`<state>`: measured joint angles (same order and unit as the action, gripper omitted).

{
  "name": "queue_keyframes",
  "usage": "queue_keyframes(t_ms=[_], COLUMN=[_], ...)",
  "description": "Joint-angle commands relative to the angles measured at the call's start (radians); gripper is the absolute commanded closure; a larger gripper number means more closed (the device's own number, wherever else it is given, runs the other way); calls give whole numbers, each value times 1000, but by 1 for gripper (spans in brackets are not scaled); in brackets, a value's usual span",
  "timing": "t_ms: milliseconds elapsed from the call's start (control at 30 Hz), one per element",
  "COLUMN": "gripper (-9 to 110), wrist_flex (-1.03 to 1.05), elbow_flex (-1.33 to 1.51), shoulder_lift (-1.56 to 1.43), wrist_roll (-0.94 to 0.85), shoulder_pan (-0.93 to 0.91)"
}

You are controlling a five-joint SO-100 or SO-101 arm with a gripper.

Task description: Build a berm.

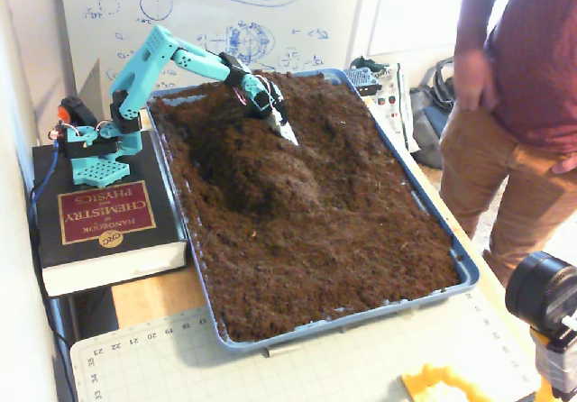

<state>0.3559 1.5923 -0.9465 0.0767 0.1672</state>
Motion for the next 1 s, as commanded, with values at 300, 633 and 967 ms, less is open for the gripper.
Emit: queue_keyframes(t_ms=[300,633,967], gripper=[101,101,101], wrist_flex=[14,14,14], elbow_flex=[9,-307,-853], shoulder_lift=[-433,-238,241], wrist_roll=[98,229,215], shoulder_pan=[-67,-129,-187])
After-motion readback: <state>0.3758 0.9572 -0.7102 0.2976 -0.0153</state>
